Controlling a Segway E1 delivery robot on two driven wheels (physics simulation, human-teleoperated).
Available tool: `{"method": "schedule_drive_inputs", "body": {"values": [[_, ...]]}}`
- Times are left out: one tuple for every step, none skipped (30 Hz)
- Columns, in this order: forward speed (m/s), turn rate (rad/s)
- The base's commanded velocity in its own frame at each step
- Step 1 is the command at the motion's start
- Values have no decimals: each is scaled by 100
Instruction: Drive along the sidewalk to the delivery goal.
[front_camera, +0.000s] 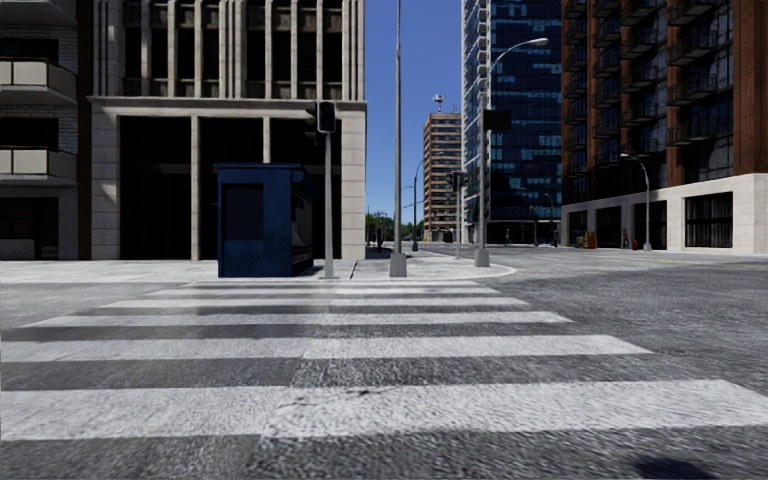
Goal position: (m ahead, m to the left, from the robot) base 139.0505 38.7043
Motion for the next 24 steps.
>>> {"method": "schedule_drive_inputs", "body": {"values": [[135,0],[135,0],[135,0],[135,0],[135,0],[135,0],[135,0],[135,0],[135,0],[135,0],[135,2],[135,2],[137,15],[137,24],[137,28],[137,28],[137,29],[137,22],[137,0],[137,0],[137,0],[138,0],[139,0],[140,0]]}}
